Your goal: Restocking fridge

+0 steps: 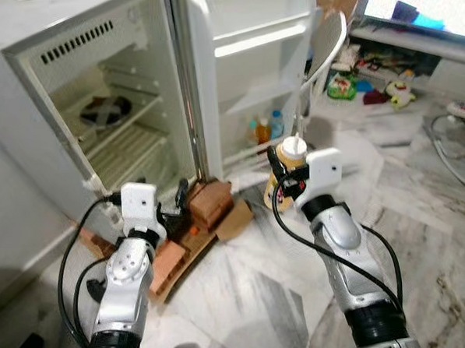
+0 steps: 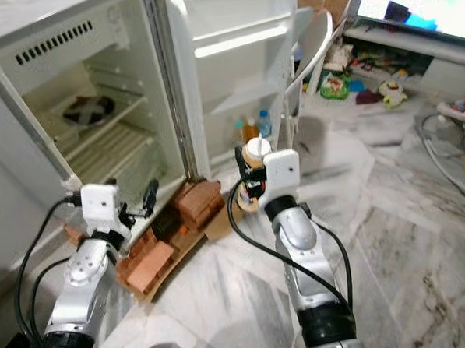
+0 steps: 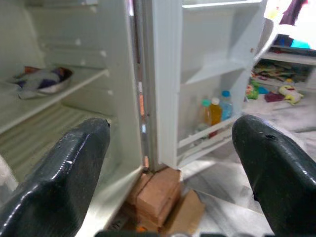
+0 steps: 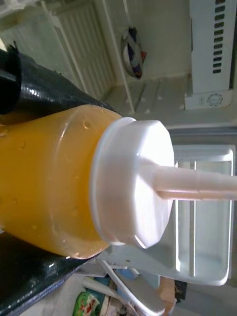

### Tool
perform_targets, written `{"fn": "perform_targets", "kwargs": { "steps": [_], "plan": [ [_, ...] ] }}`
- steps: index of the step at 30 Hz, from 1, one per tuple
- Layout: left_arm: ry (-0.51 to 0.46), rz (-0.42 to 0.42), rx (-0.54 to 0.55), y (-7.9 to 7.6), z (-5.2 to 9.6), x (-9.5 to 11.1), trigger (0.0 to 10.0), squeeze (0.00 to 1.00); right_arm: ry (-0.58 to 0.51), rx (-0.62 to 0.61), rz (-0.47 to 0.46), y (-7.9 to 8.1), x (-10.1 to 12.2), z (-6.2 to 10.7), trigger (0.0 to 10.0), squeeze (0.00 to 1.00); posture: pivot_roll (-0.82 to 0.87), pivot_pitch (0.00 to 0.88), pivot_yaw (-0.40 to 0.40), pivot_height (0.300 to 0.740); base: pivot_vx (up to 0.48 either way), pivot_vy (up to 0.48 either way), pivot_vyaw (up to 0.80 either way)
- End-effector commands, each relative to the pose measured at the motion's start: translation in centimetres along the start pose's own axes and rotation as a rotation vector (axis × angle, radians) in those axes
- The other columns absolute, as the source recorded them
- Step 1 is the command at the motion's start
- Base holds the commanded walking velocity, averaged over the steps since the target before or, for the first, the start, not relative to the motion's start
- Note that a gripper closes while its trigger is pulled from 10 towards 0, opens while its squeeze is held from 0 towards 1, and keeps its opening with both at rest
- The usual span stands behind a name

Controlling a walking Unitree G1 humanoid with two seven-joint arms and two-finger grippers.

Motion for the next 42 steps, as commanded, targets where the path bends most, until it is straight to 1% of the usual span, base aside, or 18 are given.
{"fn": "perform_targets", "kwargs": {
  "steps": [1, 7, 18, 35, 38, 42],
  "plan": [
    [-0.019, -0.002, -0.034, -0.85, -0.18, 0.5, 10.0, 0.0, -0.009, -0.045, 0.019, -1.32, 0.28, -0.04, 10.0, 0.0, 0.05, 0.0, 0.007, 0.74, 0.307, 0.0, 0.0],
    [-0.015, 0.007, -0.051, -1.05, -0.19, 0.47, 10.0, 0.0, -0.009, -0.048, 0.02, -1.31, 0.23, -0.06, 10.0, 0.0, 0.05, 0.0, 0.007, 0.74, 0.434, 0.0, 0.0],
    [-0.011, 0.016, -0.051, -1.05, -0.26, 0.41, 10.0, 0.0, -0.012, -0.05, 0.026, -1.37, 0.26, -0.24, 10.0, 0.0, 0.05, 0.0, 0.005, 0.74, 0.428, 0.0, 0.0],
    [0.001, 0.033, -0.043, -1.37, -0.26, 0.06, 10.0, 0.0, -0.016, -0.049, 0.024, -1.62, 0.2, -0.38, 10.0, 0.0, 0.04, 0.0, 0.002, 0.74, 0.391, 0.276, 0.0],
    [0.006, 0.031, -0.037, -1.26, -0.24, -0.03, 10.0, 0.0, -0.015, -0.044, 0.023, -1.53, 0.17, -0.37, 10.0, 0.0, 0.04, 0.0, 0.001, 0.74, 0.296, 0.379, 0.0],
    [0.002, 0.026, -0.031, -1.16, -0.21, 0.02, 10.0, 0.0, -0.014, -0.042, 0.02, -1.47, 0.16, -0.34, 10.0, 0.0, 0.05, 0.0, 0.001, 0.74, 0.0, 0.435, 0.0]
  ]
}}
Point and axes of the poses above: a point about 5 cm out from each wrist's last joint towards the gripper, its own z axis pointing back from the gripper into the wrist, its own x axis along the axis of the wrist's last joint, y = z × x, the point moved 4 cm from there along -z, pointing out of the wrist towards the gripper, and after that the axes turned 14 degrees about z, right-handed, at the moved point
